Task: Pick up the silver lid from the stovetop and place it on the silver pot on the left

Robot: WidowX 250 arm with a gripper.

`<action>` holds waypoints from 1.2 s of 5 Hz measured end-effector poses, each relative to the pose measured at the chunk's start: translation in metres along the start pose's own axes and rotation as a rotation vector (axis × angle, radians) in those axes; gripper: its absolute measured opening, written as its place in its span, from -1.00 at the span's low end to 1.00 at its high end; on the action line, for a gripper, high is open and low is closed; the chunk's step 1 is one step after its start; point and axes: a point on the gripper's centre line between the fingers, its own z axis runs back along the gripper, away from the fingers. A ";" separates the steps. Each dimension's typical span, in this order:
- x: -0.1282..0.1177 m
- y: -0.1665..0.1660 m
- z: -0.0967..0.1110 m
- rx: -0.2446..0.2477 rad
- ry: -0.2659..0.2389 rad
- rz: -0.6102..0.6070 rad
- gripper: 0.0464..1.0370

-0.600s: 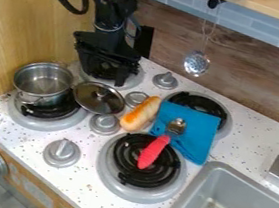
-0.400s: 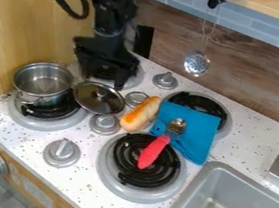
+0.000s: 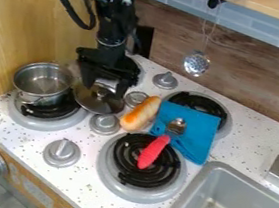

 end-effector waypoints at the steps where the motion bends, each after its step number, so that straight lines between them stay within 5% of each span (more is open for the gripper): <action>1: 0.009 0.013 -0.006 0.008 -0.003 0.099 0.93; 6: 0.022 0.023 -0.037 0.033 0.043 0.198 0.93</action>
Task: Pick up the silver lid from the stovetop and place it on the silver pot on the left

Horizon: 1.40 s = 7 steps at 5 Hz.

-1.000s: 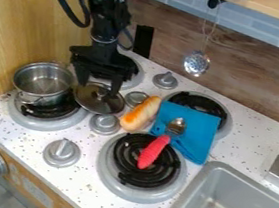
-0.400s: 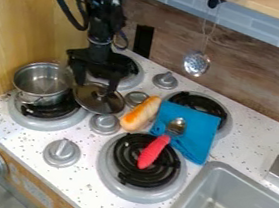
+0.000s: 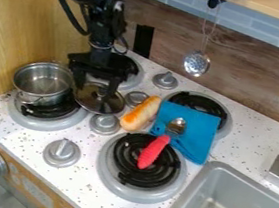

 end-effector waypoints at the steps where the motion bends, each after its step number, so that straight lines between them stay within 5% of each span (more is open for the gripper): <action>1: 0.000 0.000 -0.006 0.007 0.014 -0.007 0.93; 2: -0.001 0.000 -0.012 0.016 0.031 -0.015 0.83; 4: 0.004 -0.002 -0.017 0.039 0.025 -0.020 -0.26; 5: 0.004 -0.003 -0.017 0.045 0.021 -0.018 -0.45; 7: 0.004 -0.008 -0.016 0.020 0.022 -0.011 -0.46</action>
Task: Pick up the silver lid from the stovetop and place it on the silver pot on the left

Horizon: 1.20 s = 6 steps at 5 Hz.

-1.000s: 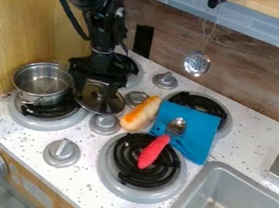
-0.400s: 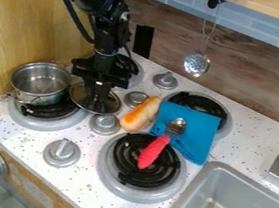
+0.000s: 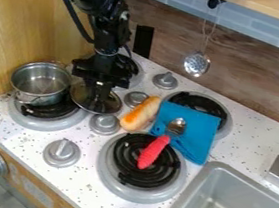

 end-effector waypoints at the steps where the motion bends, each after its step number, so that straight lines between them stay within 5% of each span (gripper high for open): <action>1: -0.002 -0.007 0.008 -0.056 -0.009 -0.020 -0.46; 4: -0.009 -0.012 0.054 -0.201 -0.076 -0.027 -0.46; 6: -0.014 0.041 0.088 -0.243 -0.152 0.079 -0.46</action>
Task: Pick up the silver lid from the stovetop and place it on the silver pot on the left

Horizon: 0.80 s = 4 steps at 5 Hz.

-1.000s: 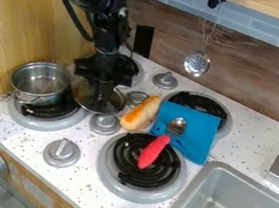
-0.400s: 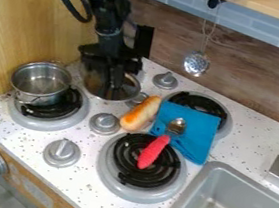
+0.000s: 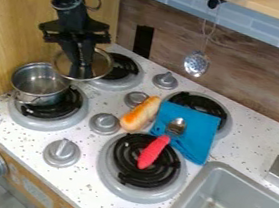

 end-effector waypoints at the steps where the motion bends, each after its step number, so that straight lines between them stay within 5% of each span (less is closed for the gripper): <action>1: 0.002 0.020 0.003 0.016 -0.006 0.050 -0.46; 4: 0.007 0.053 -0.022 0.095 0.034 0.109 -0.46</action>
